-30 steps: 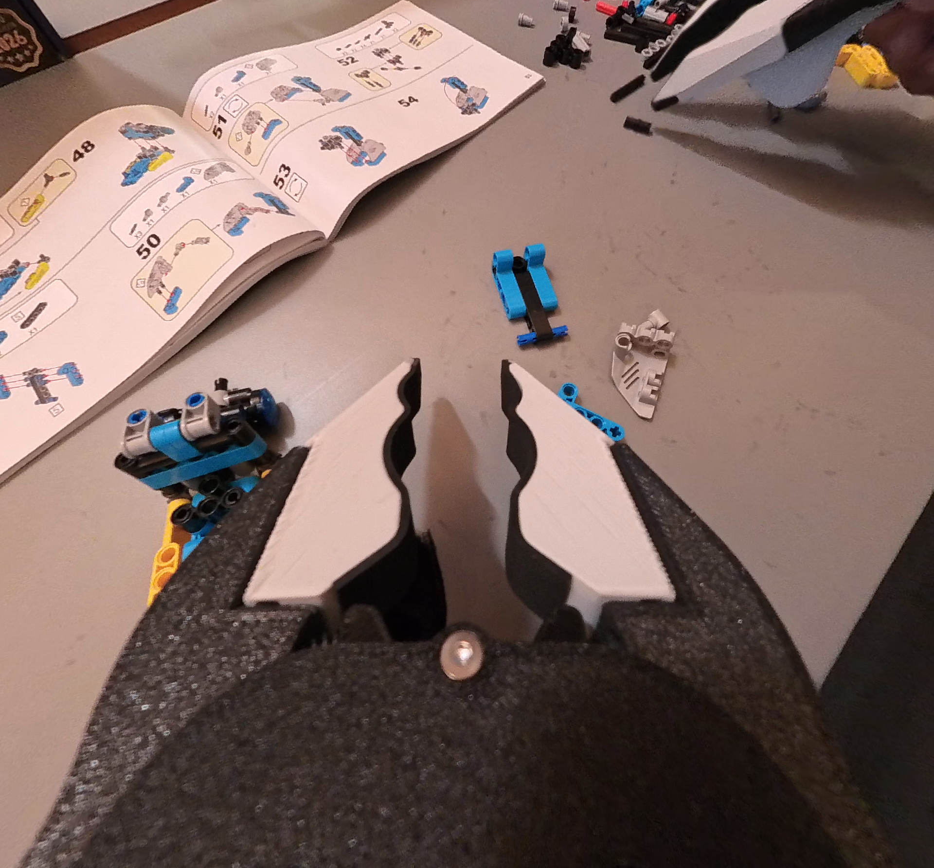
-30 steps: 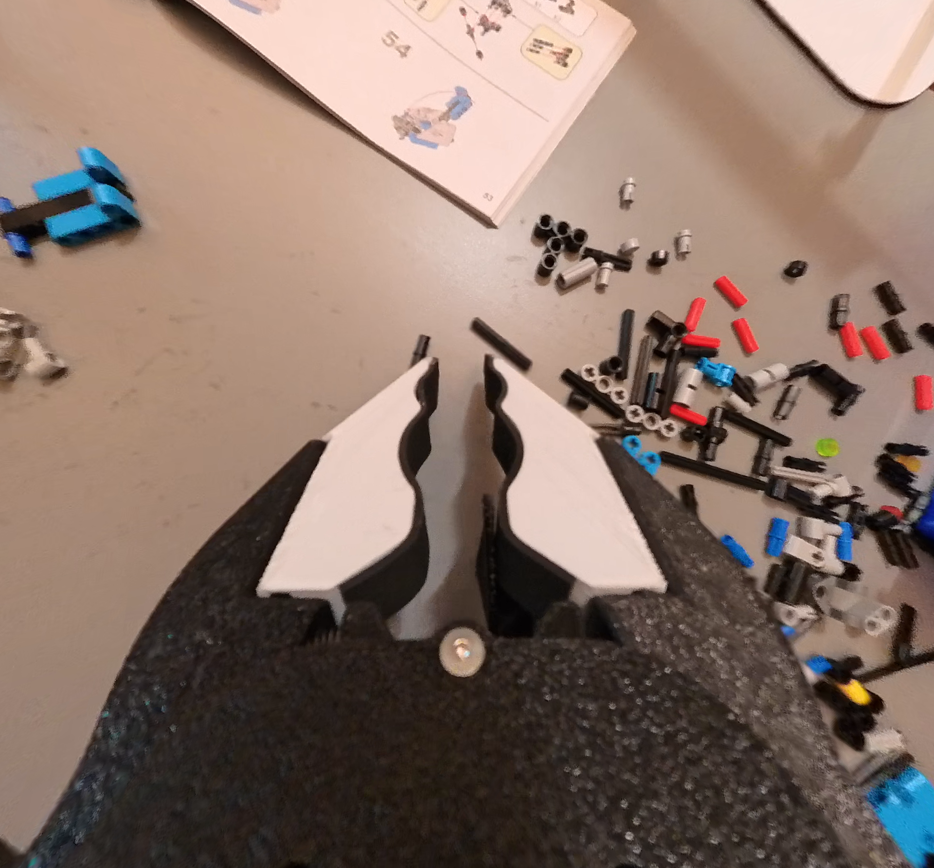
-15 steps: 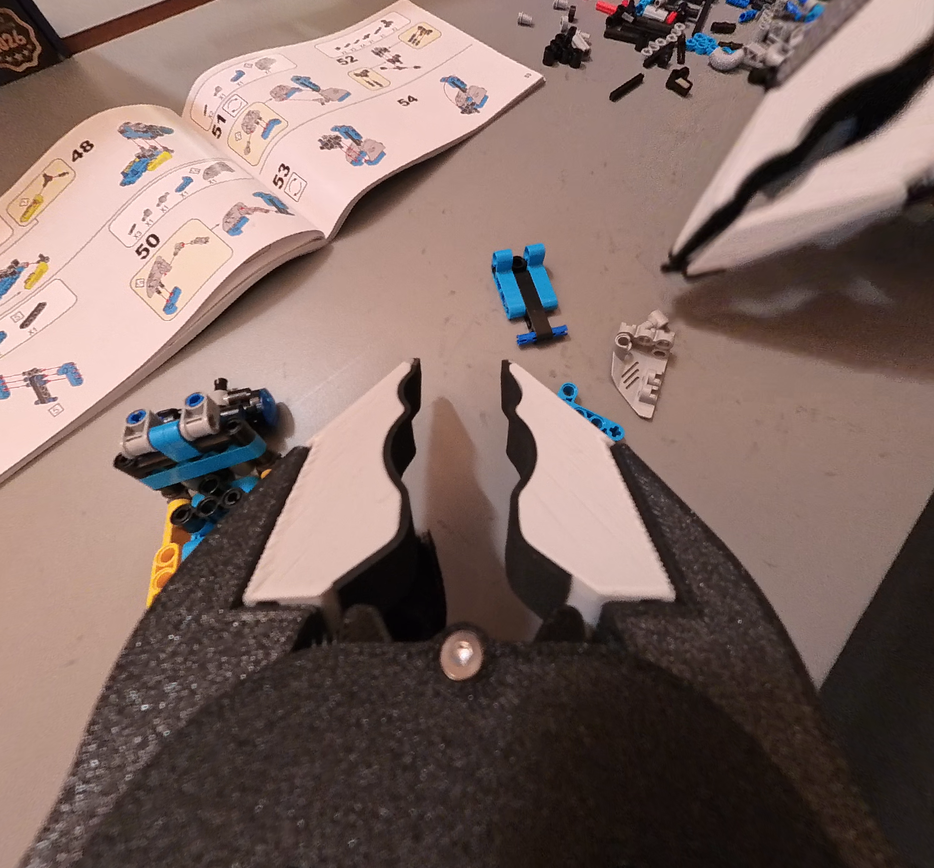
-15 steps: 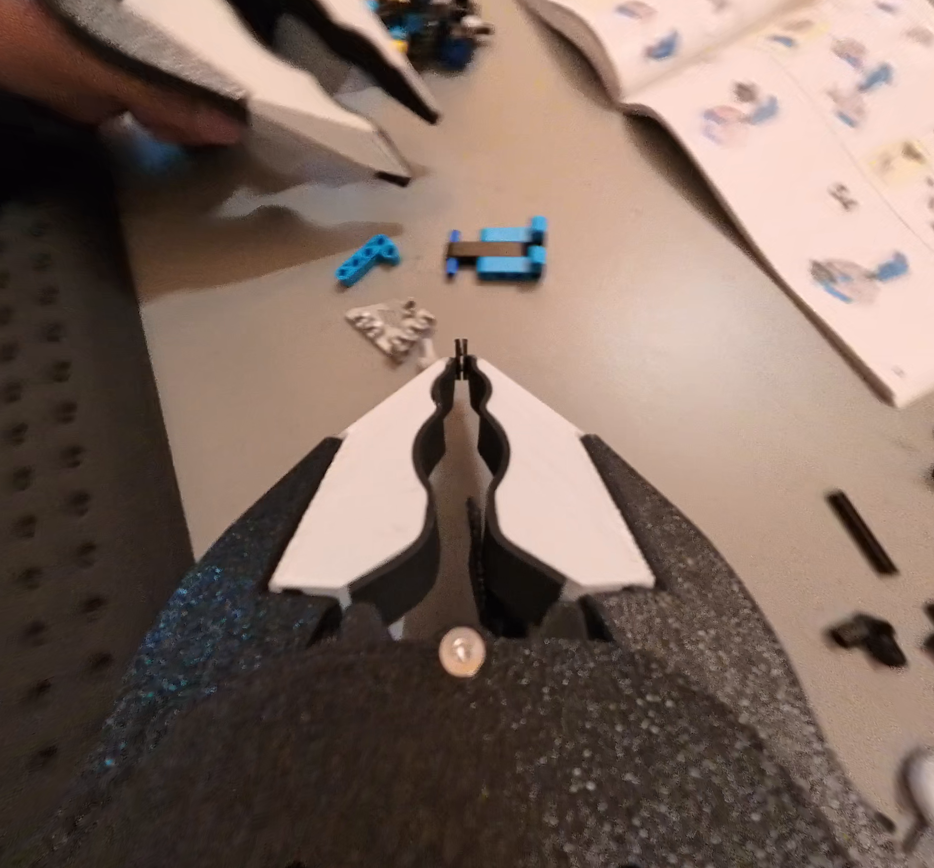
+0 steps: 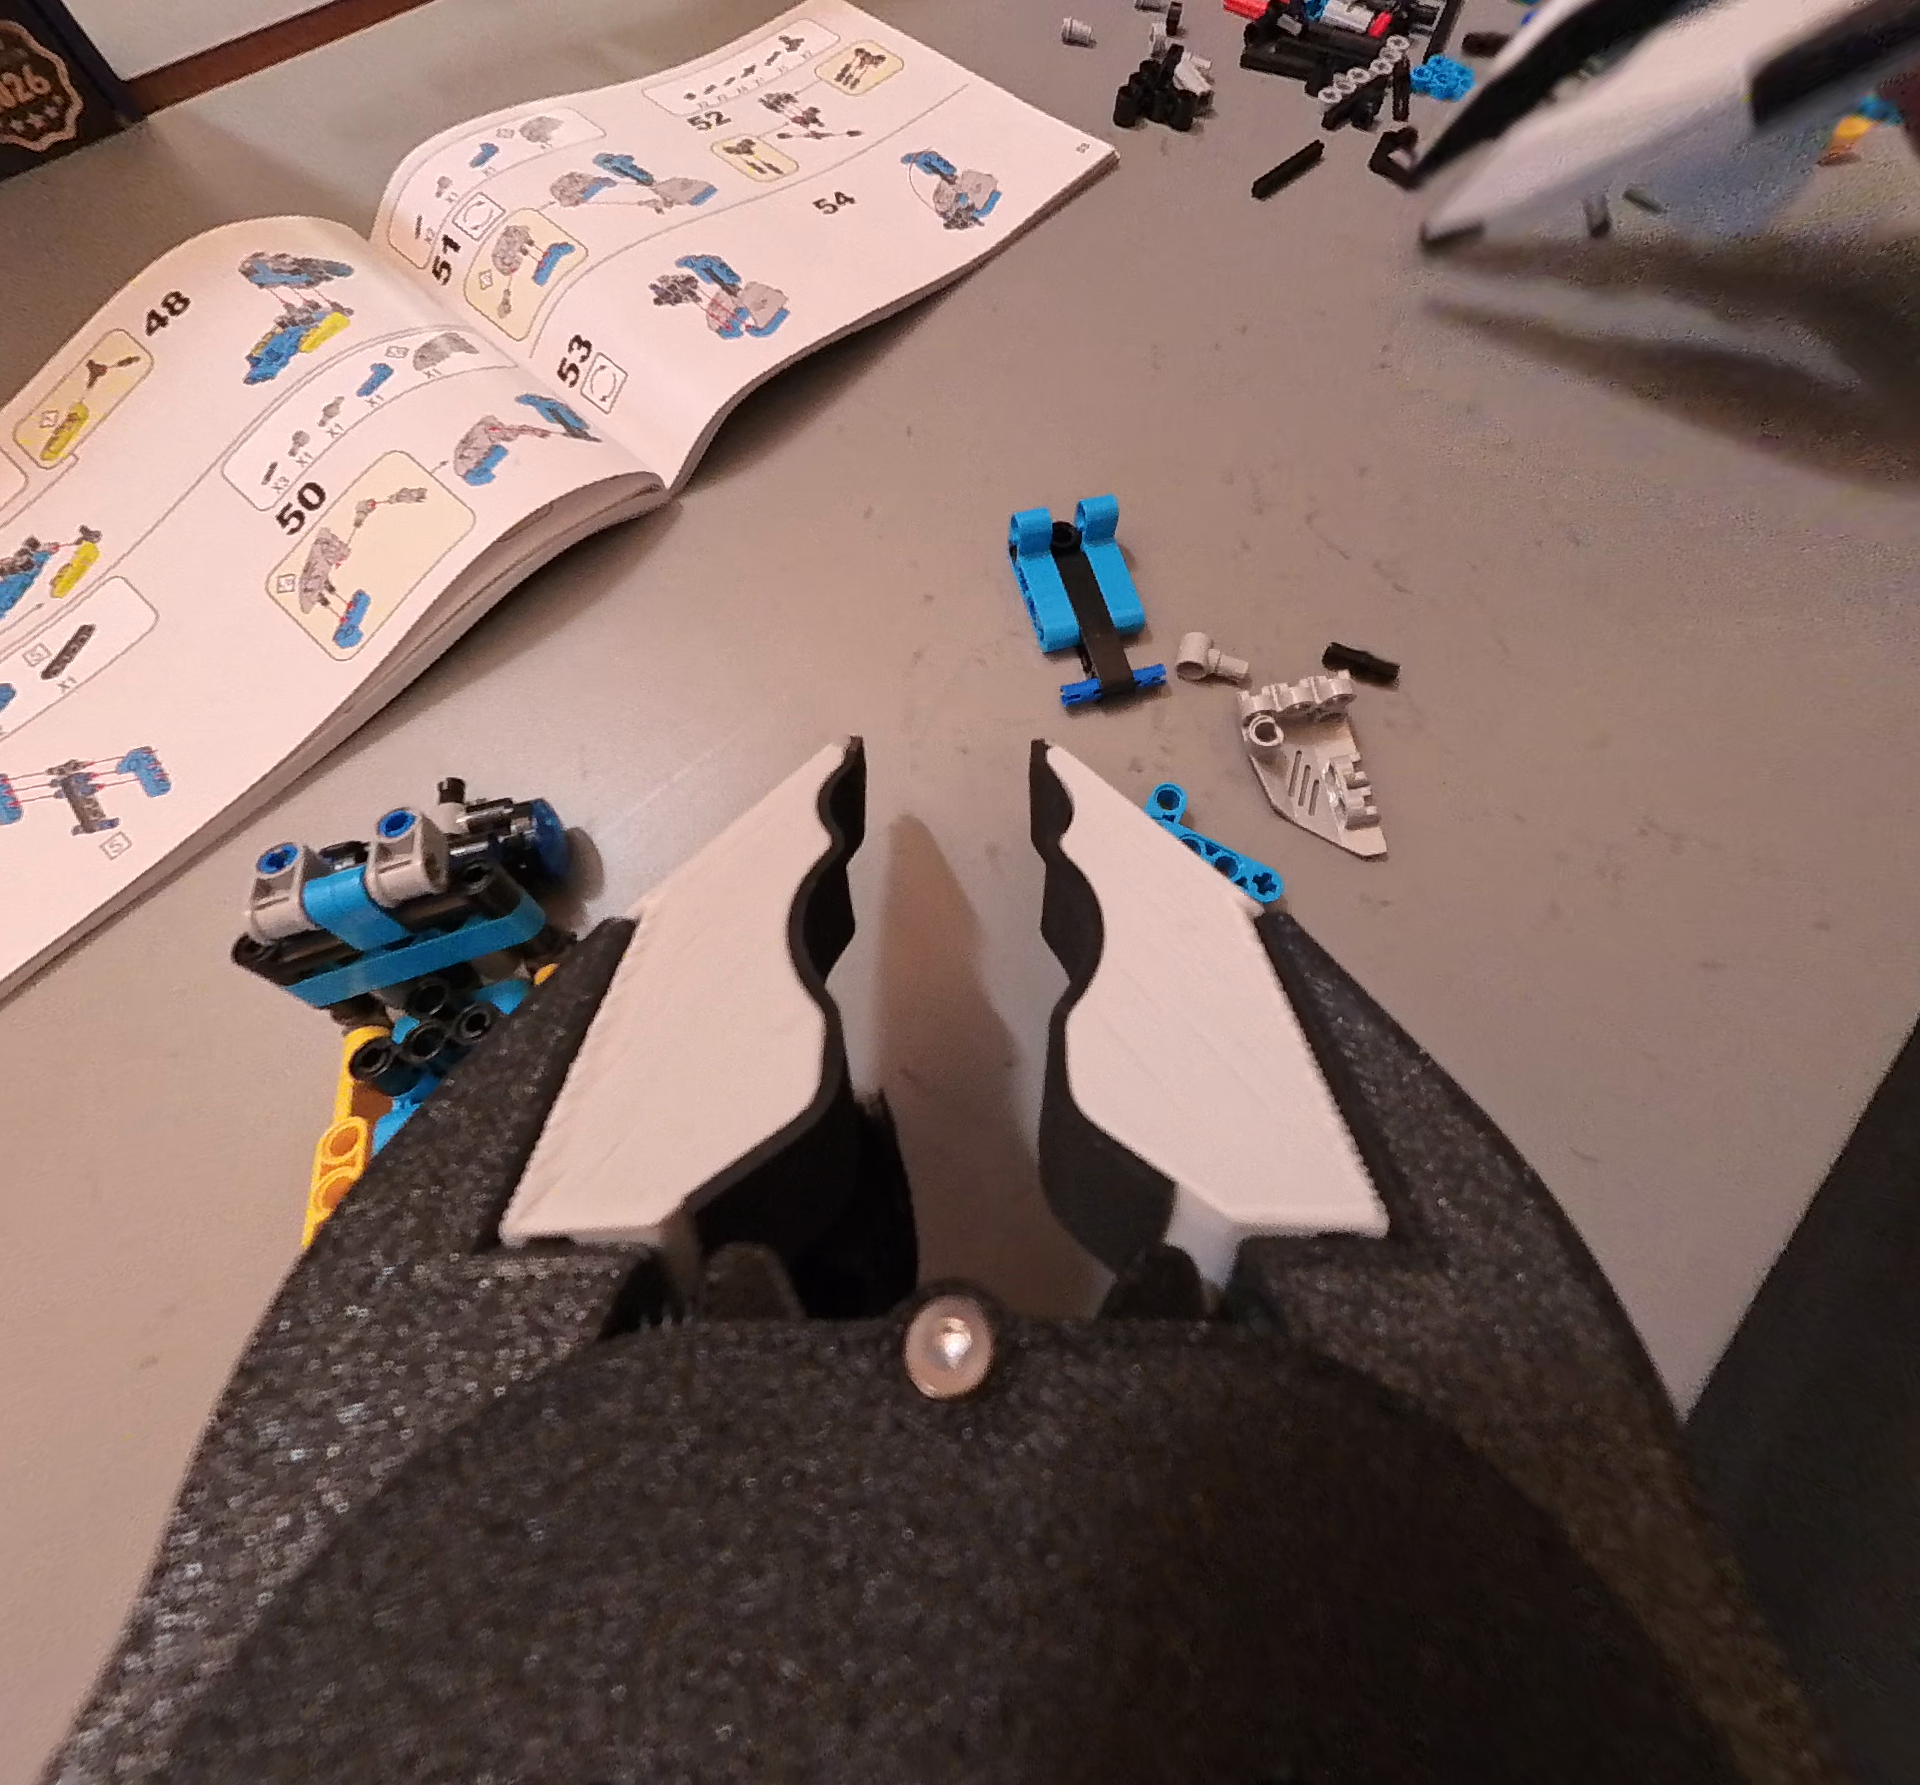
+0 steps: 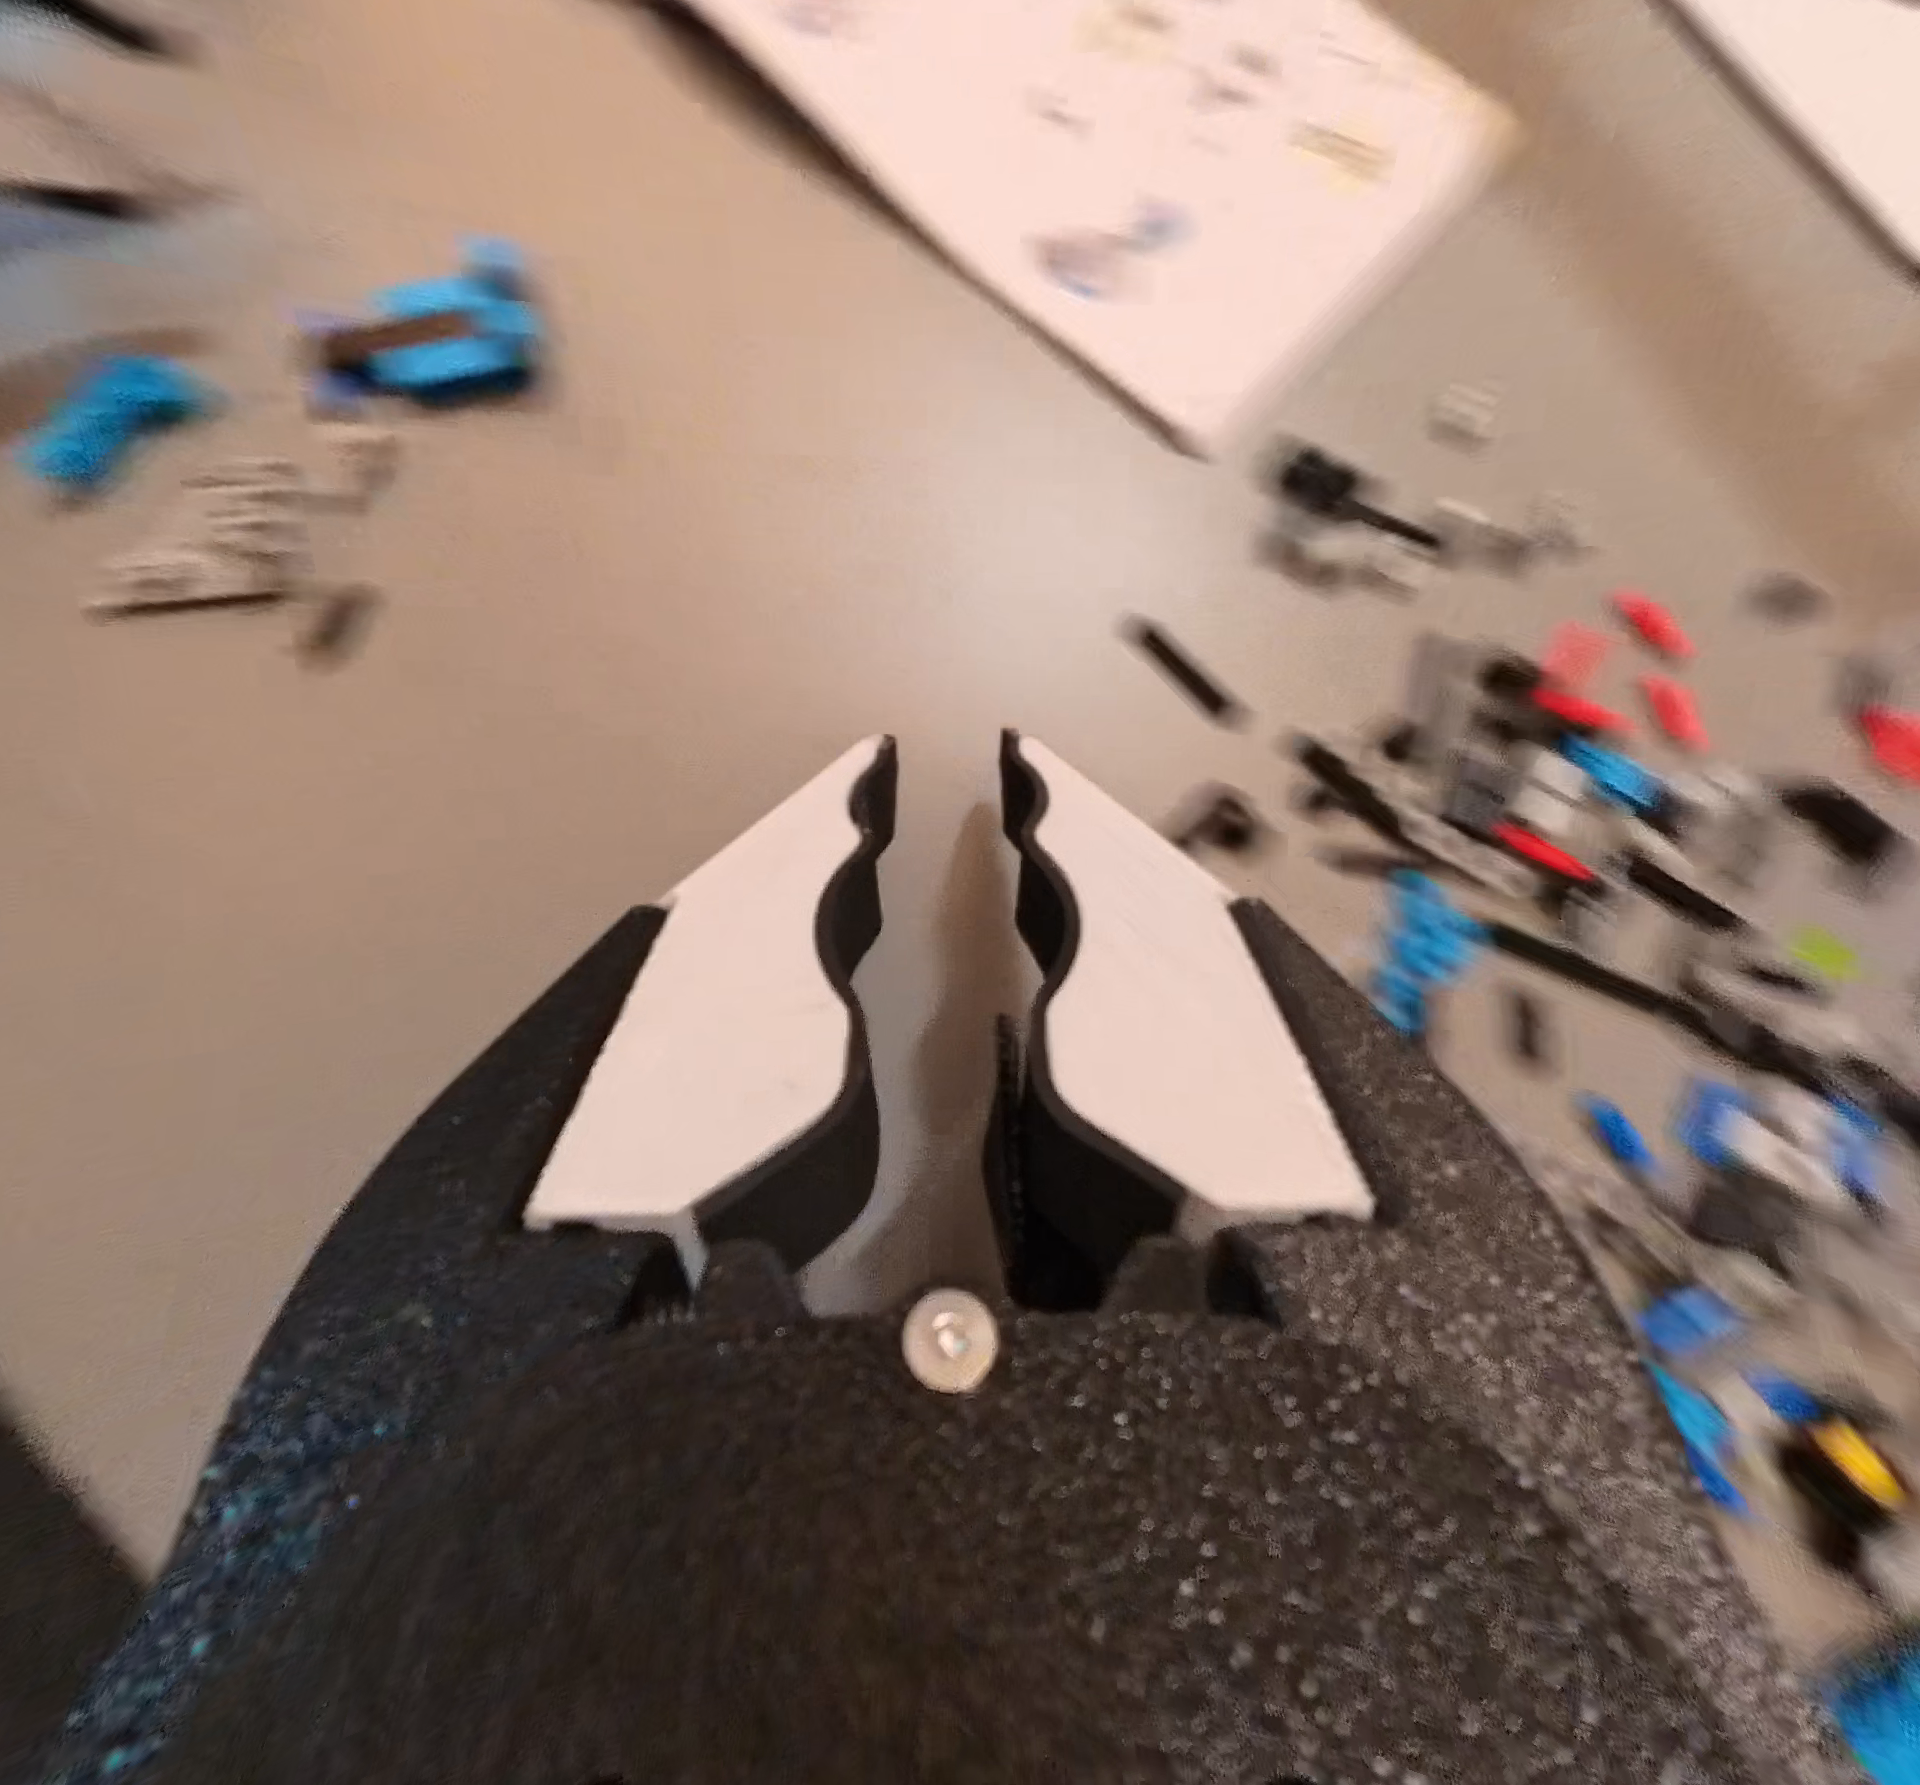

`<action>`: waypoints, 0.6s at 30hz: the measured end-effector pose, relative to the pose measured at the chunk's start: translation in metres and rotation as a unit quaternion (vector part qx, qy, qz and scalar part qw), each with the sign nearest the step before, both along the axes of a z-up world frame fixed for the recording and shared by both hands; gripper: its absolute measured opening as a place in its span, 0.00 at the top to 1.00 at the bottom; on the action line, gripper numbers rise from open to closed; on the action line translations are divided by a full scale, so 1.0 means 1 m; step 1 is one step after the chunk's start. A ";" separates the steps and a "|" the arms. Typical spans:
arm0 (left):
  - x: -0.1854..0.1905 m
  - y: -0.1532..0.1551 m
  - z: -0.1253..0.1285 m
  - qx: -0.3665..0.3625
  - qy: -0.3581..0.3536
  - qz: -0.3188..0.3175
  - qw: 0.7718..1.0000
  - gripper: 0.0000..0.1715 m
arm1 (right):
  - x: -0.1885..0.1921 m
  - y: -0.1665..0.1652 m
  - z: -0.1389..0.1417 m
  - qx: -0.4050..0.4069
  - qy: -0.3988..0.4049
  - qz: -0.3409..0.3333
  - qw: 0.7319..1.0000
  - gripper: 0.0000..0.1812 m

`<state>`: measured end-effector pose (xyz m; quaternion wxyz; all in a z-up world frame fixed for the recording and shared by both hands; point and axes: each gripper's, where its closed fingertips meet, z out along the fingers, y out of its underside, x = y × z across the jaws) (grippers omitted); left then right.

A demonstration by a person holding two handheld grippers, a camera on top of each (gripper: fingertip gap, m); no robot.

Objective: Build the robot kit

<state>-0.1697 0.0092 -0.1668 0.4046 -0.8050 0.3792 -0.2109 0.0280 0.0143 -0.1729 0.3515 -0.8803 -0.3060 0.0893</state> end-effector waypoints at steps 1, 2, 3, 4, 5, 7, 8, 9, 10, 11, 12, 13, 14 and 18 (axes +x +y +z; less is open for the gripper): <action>0.000 0.000 0.000 0.000 0.001 0.000 1.000 0.82 | 0.027 0.011 0.000 0.004 -0.019 -0.051 0.998 0.89; 0.000 0.000 0.000 0.001 0.002 -0.001 1.000 0.82 | 0.049 0.020 0.002 0.007 -0.027 -0.089 0.996 0.89; 0.000 0.000 -0.001 0.001 0.003 -0.001 1.000 0.82 | 0.067 0.028 0.004 0.011 -0.027 -0.116 0.993 0.89; 0.000 0.000 -0.001 0.001 0.003 -0.001 1.000 0.82 | 0.083 0.036 0.006 0.017 -0.027 -0.144 0.989 0.88; 0.000 0.000 -0.001 0.001 0.003 -0.001 1.000 0.82 | 0.097 0.043 0.006 0.022 -0.027 -0.169 0.985 0.85; 0.000 0.000 -0.001 0.000 0.003 0.000 1.000 0.82 | 0.109 0.053 0.003 0.010 -0.018 -0.184 0.983 0.84; 0.000 0.000 -0.001 0.000 0.002 0.000 1.000 0.82 | 0.113 0.057 0.000 0.001 -0.017 -0.189 0.982 0.84; 0.000 0.000 -0.001 -0.001 0.001 0.001 1.000 0.82 | 0.117 0.061 0.000 -0.002 -0.018 -0.197 0.980 0.84; 0.000 0.001 -0.001 -0.002 0.000 0.001 1.000 0.82 | 0.116 0.066 0.000 -0.003 -0.010 -0.196 0.981 0.84; 0.000 0.001 -0.001 -0.002 0.000 0.002 1.000 0.82 | 0.114 0.069 0.000 -0.007 -0.002 -0.191 0.982 0.84; 0.000 0.001 -0.001 -0.003 0.000 0.001 1.000 0.82 | 0.114 0.073 0.001 -0.007 -0.004 -0.190 0.982 0.84; 0.000 0.000 -0.001 -0.004 0.000 0.001 1.000 0.82 | 0.116 0.077 0.002 -0.002 -0.012 -0.191 0.982 0.84; 0.000 0.000 -0.001 -0.004 0.001 0.001 1.000 0.82 | 0.115 0.079 0.002 0.001 -0.017 -0.185 0.983 0.87; 0.000 0.000 -0.001 -0.005 0.000 0.000 1.000 0.82 | 0.122 0.085 0.000 0.002 -0.041 -0.183 0.982 0.91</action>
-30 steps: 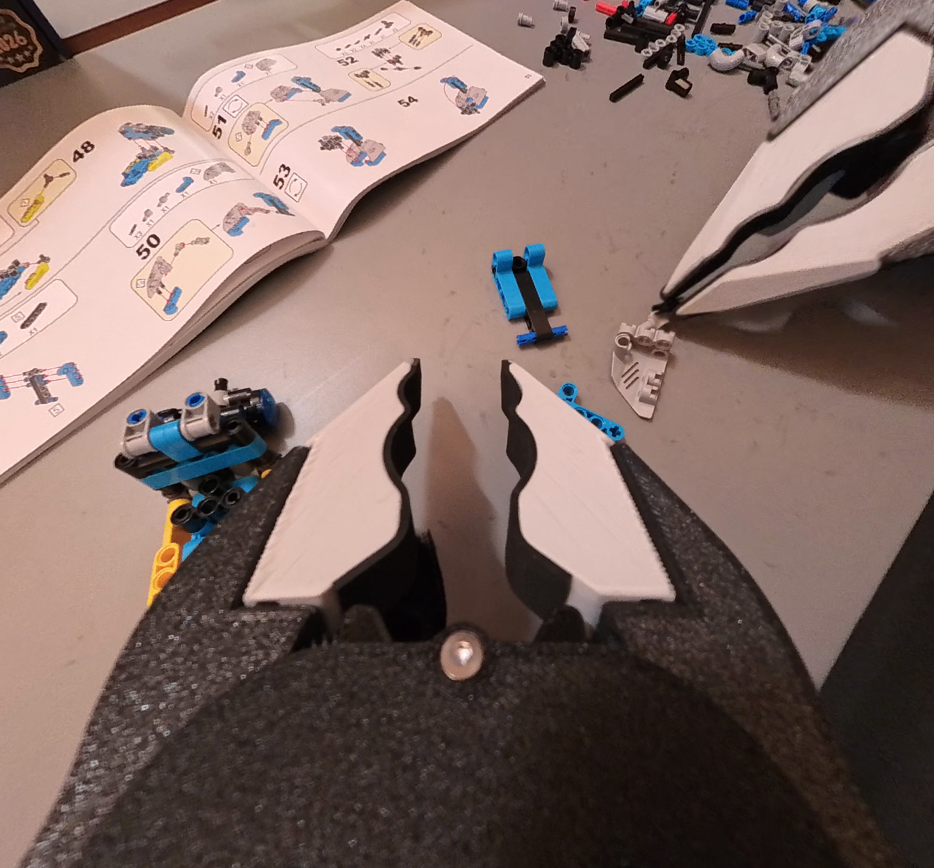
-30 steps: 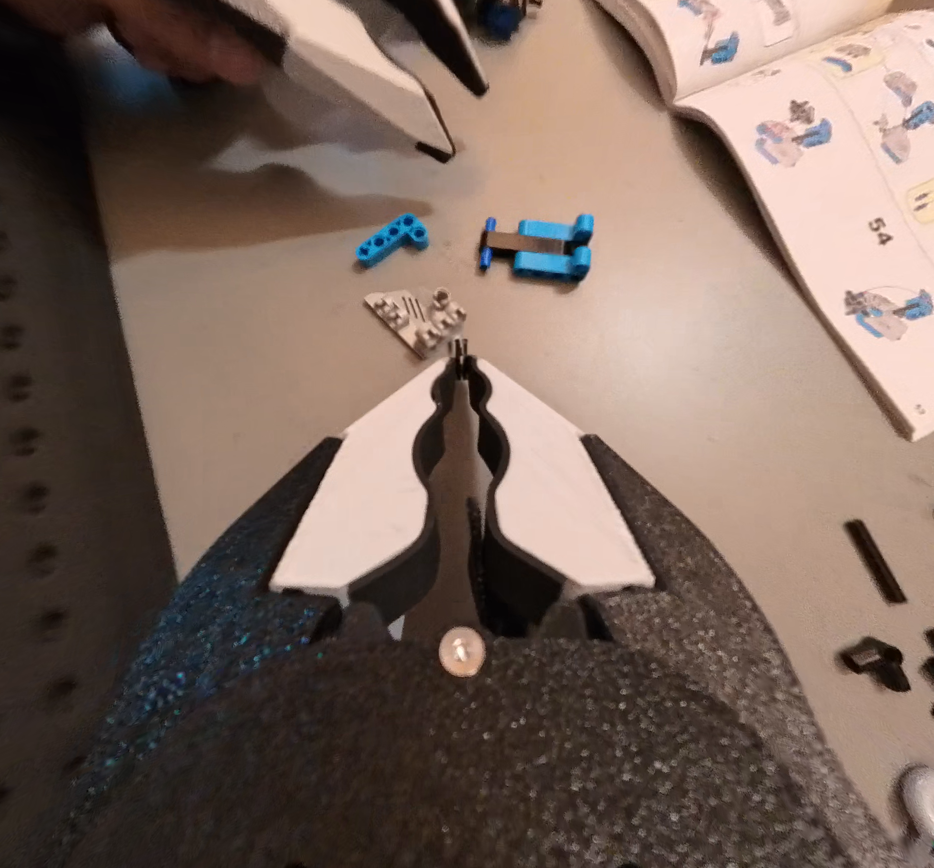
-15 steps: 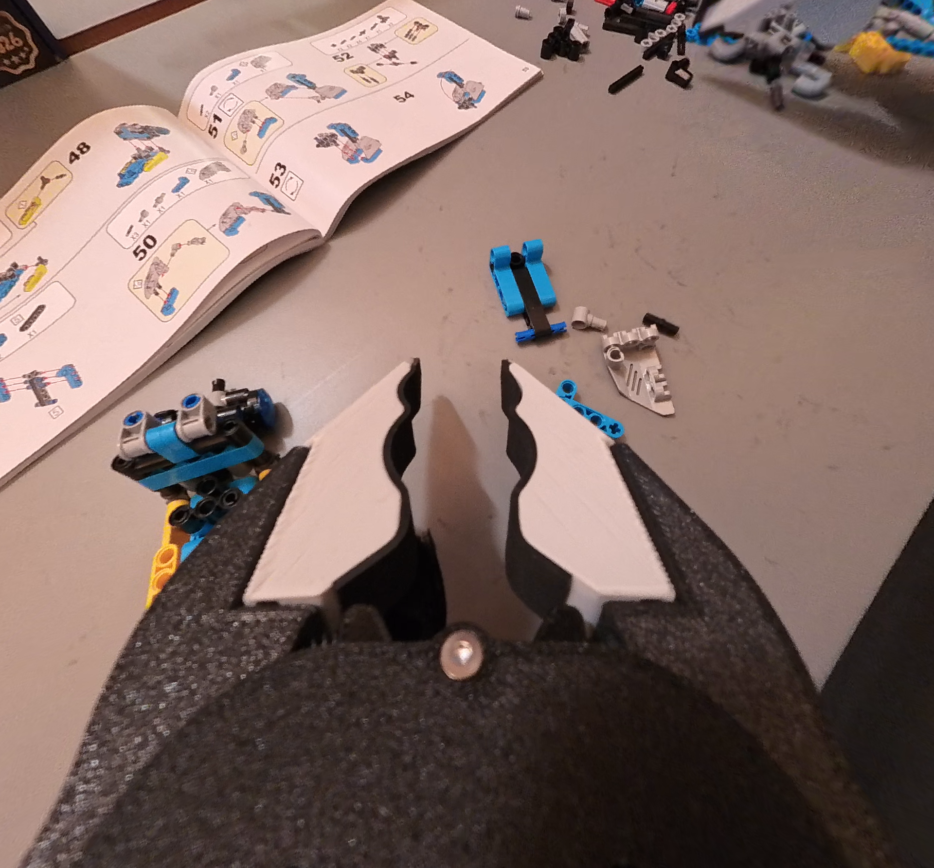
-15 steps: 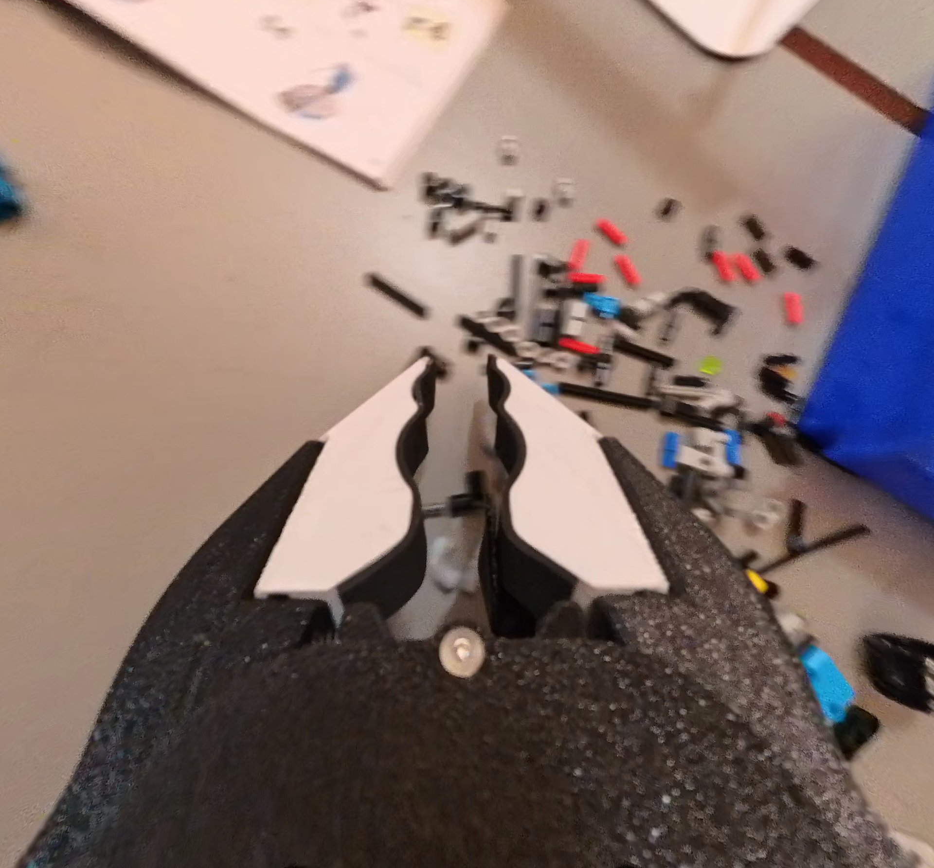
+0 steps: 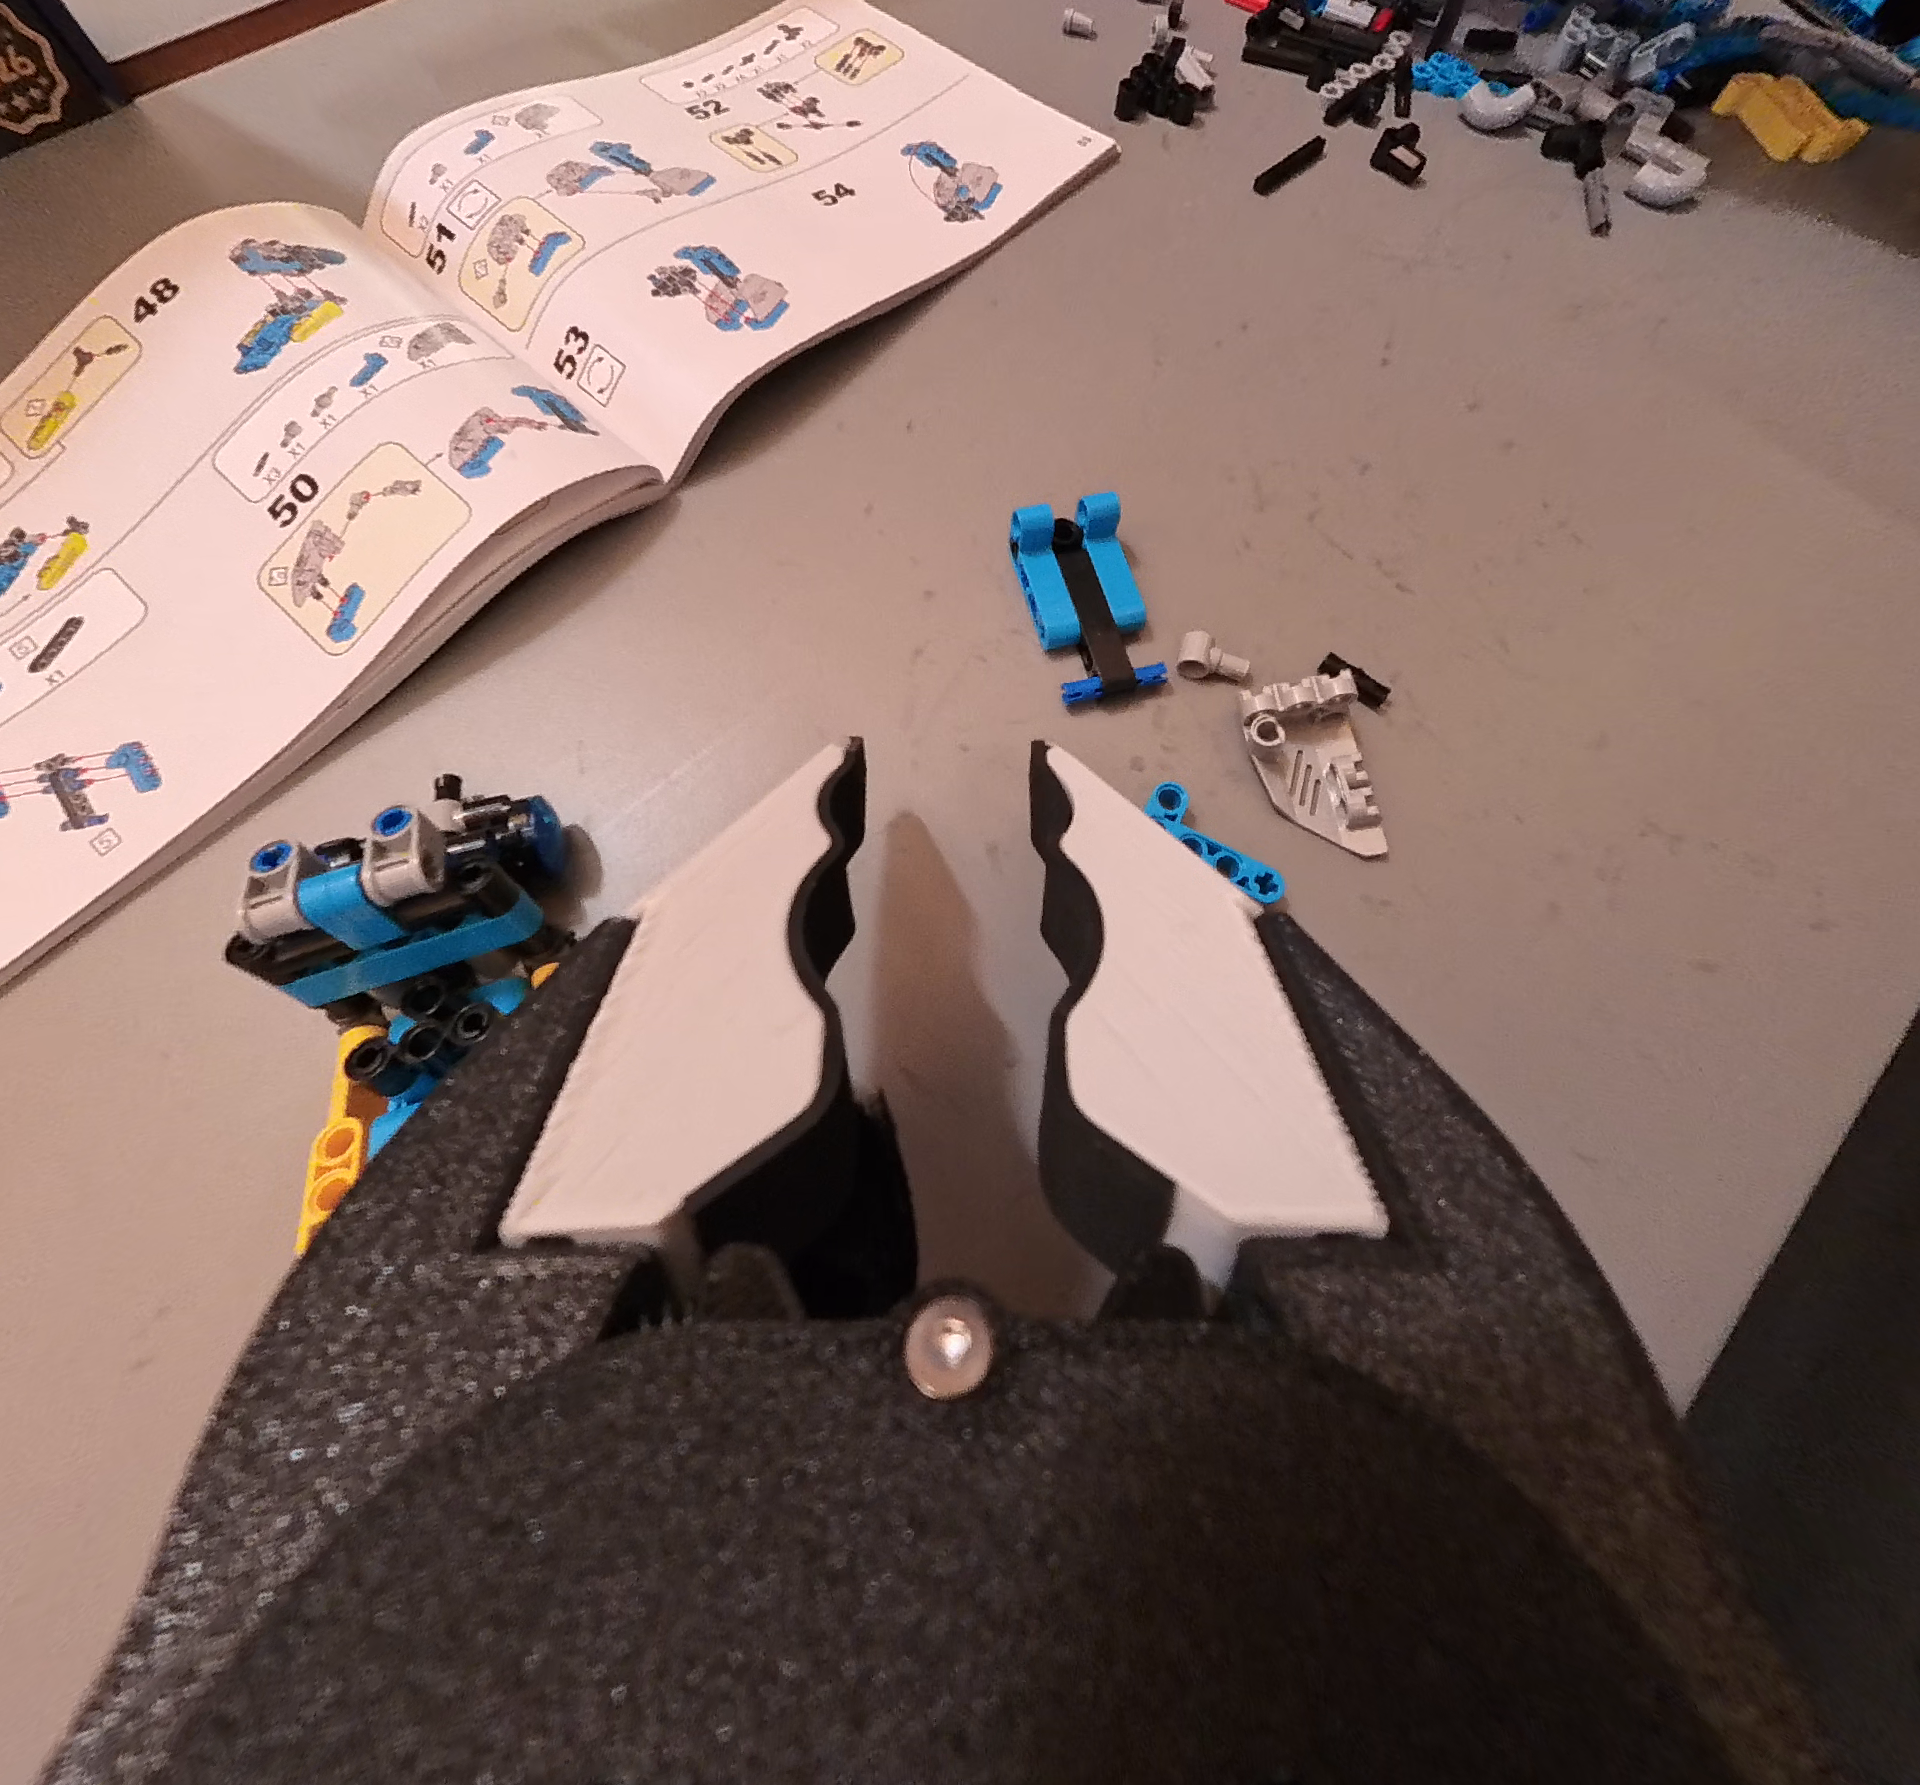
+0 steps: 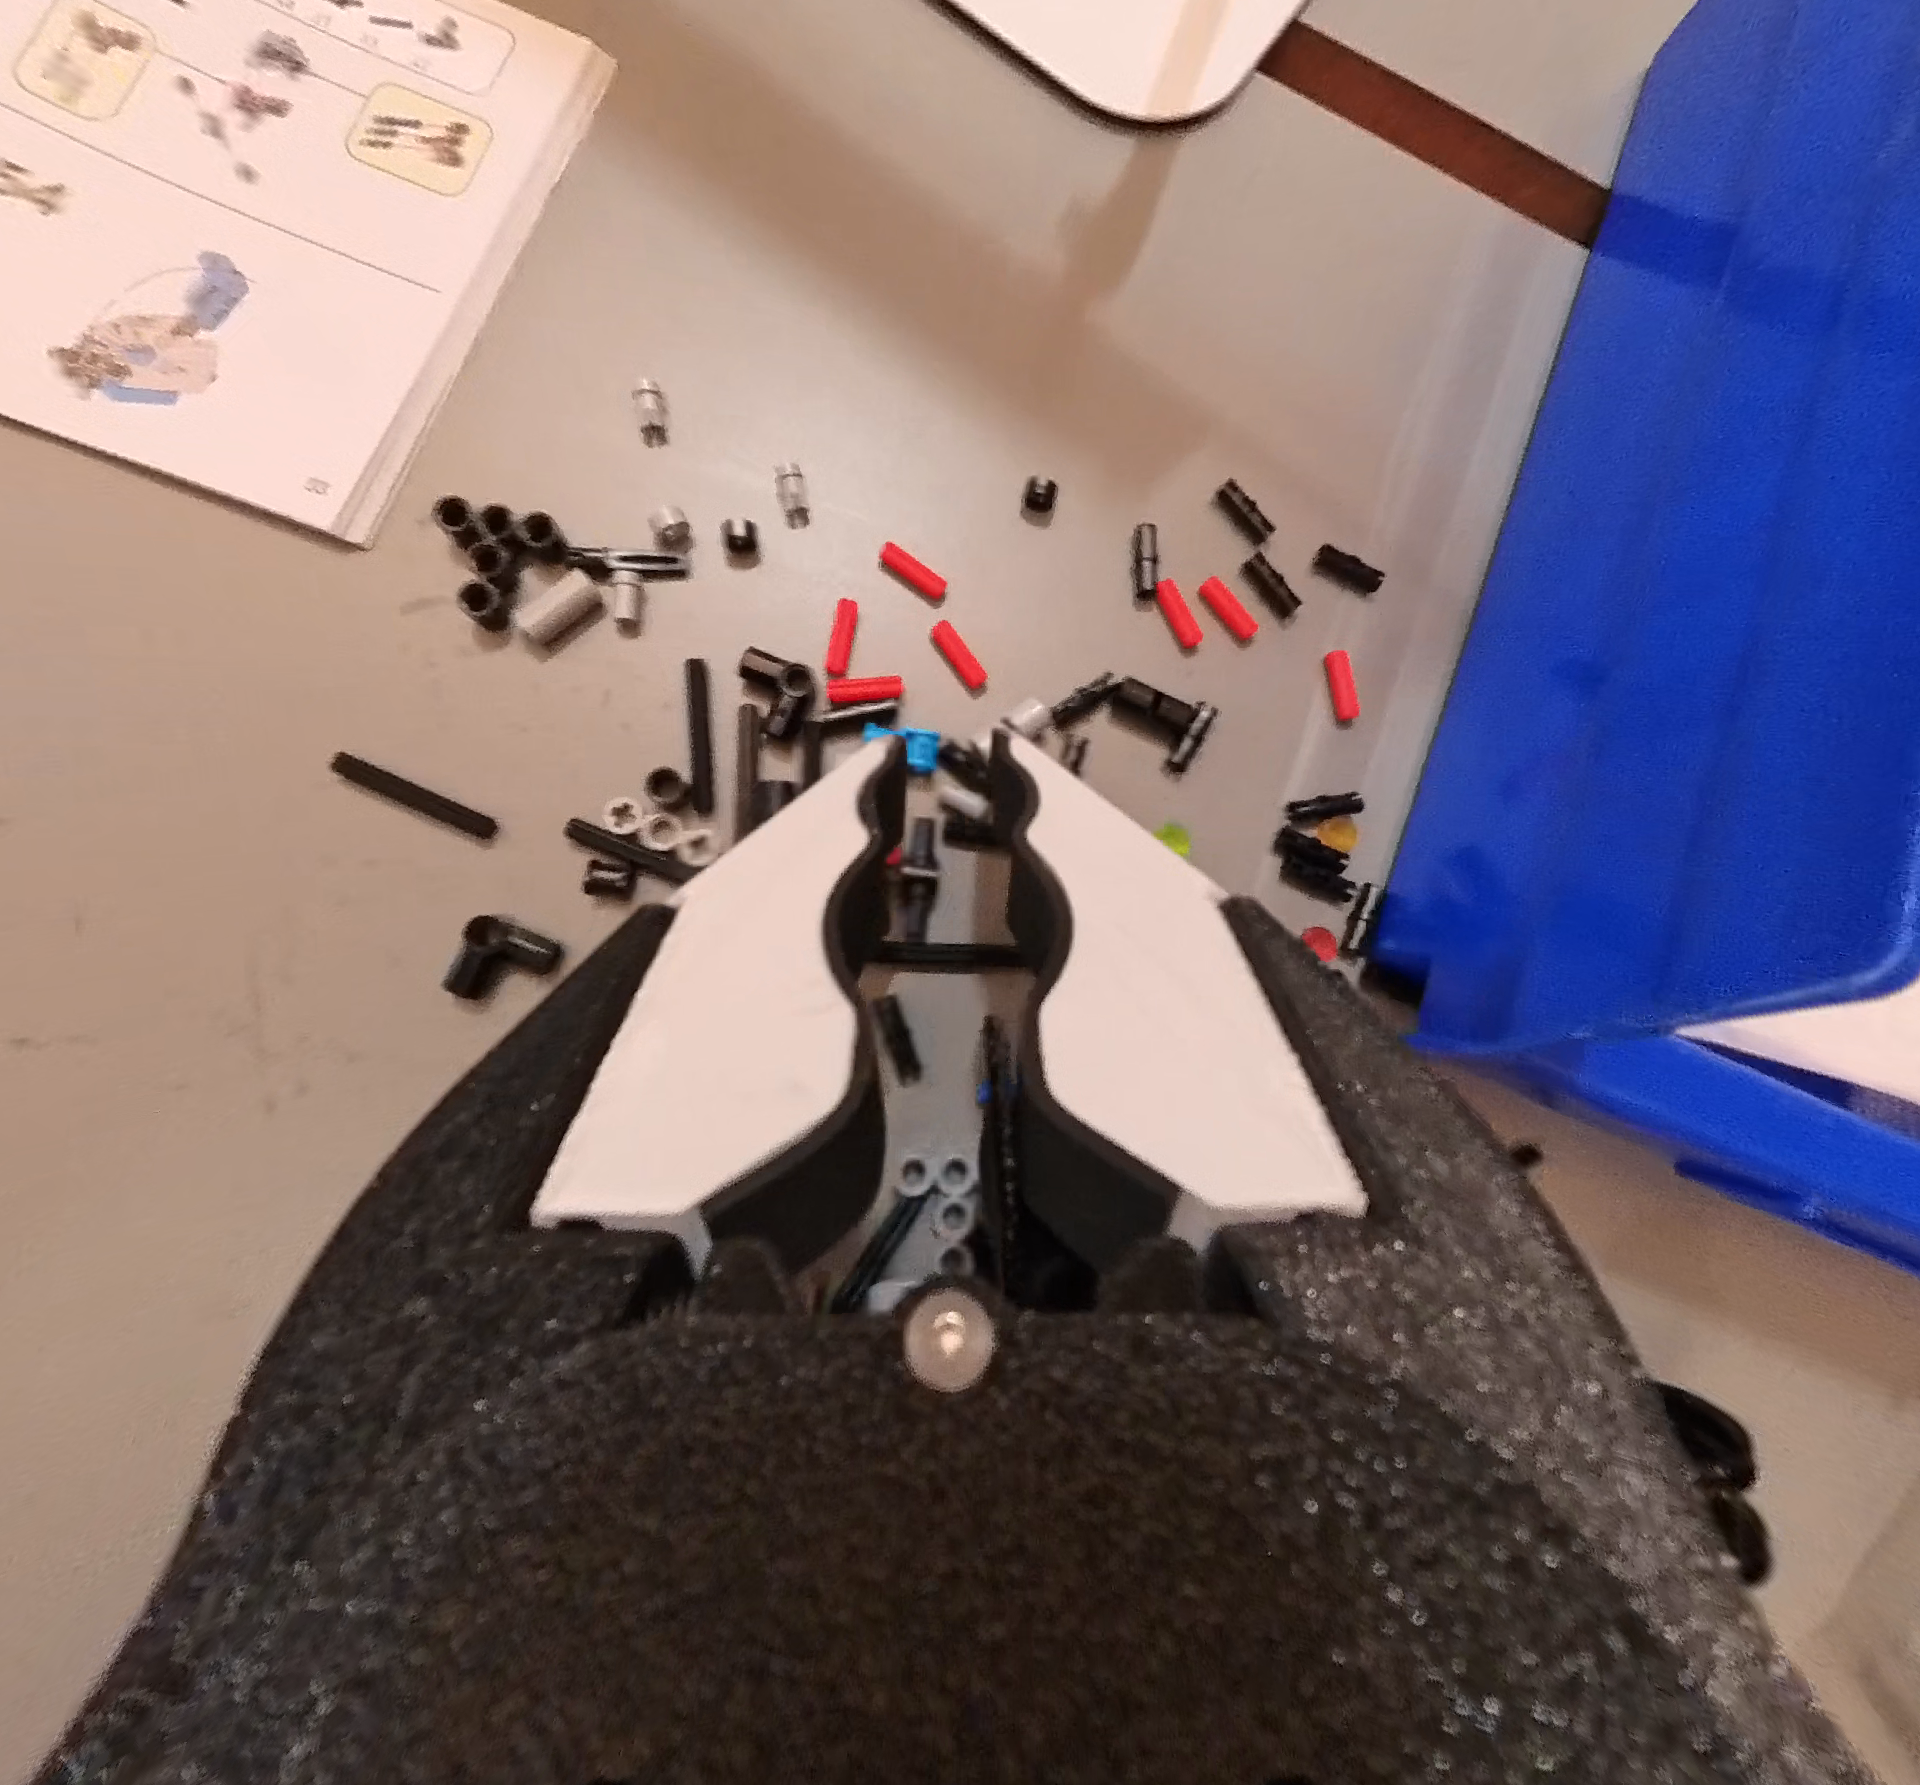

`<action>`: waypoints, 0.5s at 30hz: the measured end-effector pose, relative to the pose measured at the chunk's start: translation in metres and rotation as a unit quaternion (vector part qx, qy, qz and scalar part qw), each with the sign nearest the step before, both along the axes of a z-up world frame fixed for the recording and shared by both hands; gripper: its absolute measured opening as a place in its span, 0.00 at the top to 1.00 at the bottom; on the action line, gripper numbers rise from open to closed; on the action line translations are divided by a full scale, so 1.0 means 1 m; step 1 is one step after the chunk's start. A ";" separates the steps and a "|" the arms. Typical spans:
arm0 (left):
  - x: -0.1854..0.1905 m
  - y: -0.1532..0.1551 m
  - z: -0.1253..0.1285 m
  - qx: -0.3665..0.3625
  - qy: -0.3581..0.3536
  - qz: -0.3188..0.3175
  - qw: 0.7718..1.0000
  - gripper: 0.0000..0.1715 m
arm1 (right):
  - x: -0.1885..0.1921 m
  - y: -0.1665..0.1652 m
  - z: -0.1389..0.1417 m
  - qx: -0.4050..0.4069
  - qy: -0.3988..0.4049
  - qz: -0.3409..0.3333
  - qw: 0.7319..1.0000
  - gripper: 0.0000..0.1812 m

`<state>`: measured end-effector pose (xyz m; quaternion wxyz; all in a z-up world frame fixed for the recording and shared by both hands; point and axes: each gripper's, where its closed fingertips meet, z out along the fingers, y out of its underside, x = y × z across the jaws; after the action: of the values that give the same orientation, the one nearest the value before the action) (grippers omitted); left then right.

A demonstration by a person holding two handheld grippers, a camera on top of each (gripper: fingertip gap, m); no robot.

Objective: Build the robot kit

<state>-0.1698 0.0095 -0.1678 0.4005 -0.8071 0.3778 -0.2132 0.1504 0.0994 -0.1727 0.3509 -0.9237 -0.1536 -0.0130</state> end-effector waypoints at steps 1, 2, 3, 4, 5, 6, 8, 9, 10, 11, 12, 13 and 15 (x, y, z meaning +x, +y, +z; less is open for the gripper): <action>0.000 0.000 0.000 0.000 -0.001 0.000 1.000 0.82 | 0.005 0.001 -0.002 -0.004 -0.006 -0.006 1.000 0.92; 0.000 0.000 0.000 -0.001 -0.001 -0.001 1.000 0.82 | 0.008 0.002 -0.004 -0.010 -0.004 -0.009 1.000 0.92; 0.000 0.000 0.000 0.000 0.000 -0.001 1.000 0.82 | 0.012 0.001 -0.005 -0.015 -0.001 -0.013 1.000 0.91; 0.000 0.000 0.000 0.000 0.000 -0.001 1.000 0.82 | 0.014 0.001 -0.005 -0.016 0.006 -0.016 1.000 0.91; 0.000 0.000 0.000 0.000 -0.001 -0.001 1.000 0.82 | 0.017 0.000 -0.005 -0.017 0.013 -0.018 1.000 0.91; 0.000 0.000 0.000 -0.001 -0.001 -0.001 1.000 0.82 | 0.018 0.000 -0.006 -0.018 0.021 -0.020 0.999 0.91; 0.000 0.000 0.000 -0.002 0.000 -0.002 1.000 0.82 | 0.018 -0.001 -0.008 -0.024 0.034 -0.017 0.999 0.91; 0.000 -0.001 -0.001 -0.002 0.001 -0.002 1.000 0.82 | 0.017 -0.001 -0.009 -0.025 0.040 -0.013 0.999 0.91; 0.000 -0.001 -0.001 -0.001 0.001 -0.002 1.000 0.82 | 0.014 -0.001 -0.009 -0.025 0.048 -0.007 0.999 0.91; 0.001 -0.001 -0.001 -0.002 0.002 -0.003 1.000 0.82 | 0.012 0.000 -0.009 -0.024 0.053 -0.006 0.998 0.91; 0.001 -0.001 -0.001 -0.002 0.001 -0.002 1.000 0.82 | 0.010 0.001 -0.009 -0.023 0.056 -0.005 0.998 0.91; 0.000 0.000 0.000 -0.002 0.001 -0.002 1.000 0.82 | 0.010 0.001 -0.011 -0.025 0.055 -0.004 0.998 0.91; 0.000 0.000 0.000 -0.003 0.000 -0.002 1.000 0.82 | 0.009 0.000 -0.016 -0.035 0.051 -0.004 0.998 0.91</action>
<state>-0.1695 0.0092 -0.1683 0.3977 -0.8077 0.3784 -0.2150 0.1596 0.0995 -0.1887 0.3253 -0.9355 -0.1326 0.0384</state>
